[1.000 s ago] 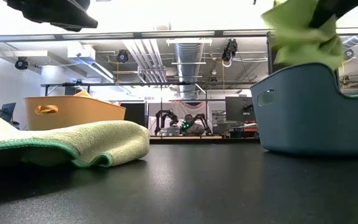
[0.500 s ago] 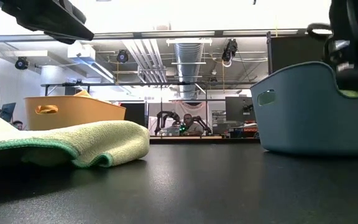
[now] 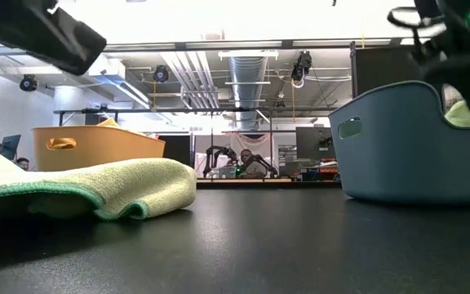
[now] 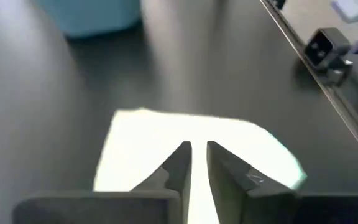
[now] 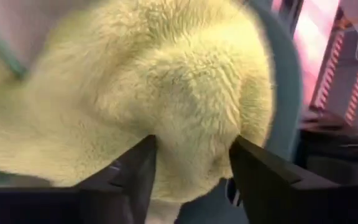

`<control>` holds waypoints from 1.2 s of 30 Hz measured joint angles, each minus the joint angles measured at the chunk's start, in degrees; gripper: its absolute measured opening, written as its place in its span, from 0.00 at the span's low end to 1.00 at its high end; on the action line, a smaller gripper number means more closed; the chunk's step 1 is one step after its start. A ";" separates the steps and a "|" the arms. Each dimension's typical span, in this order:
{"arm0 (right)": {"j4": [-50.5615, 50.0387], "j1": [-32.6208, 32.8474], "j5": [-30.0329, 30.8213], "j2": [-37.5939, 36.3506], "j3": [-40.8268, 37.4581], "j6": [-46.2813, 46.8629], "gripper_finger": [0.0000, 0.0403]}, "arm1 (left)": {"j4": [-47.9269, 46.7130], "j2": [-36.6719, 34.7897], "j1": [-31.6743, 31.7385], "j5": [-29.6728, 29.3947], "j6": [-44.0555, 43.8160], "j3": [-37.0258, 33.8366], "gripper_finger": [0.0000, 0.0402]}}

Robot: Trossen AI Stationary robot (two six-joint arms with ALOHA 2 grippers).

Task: Sort towels by color in basket
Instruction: Put the green microfiber cloth into the blue bin, then put the light green microfiber cloth into the blue bin

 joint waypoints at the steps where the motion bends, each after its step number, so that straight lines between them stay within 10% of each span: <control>1: -0.07 0.09 1.25 -0.13 1.79 -0.11 0.51 | -1.02 0.04 -0.02 1.03 -1.62 0.01 0.10; 18: 11.63 0.46 15.49 -0.34 12.36 -10.37 0.78 | -5.16 23.11 0.41 3.43 -19.07 -2.48 0.61; 26: 19.45 0.99 20.45 -0.34 12.45 -19.58 0.74 | 25.74 32.33 3.85 -2.00 -3.64 -2.80 0.57; 36: 55.94 2.02 24.32 3.80 10.60 -54.56 0.70 | 65.54 45.36 16.20 -2.79 10.95 -2.87 0.56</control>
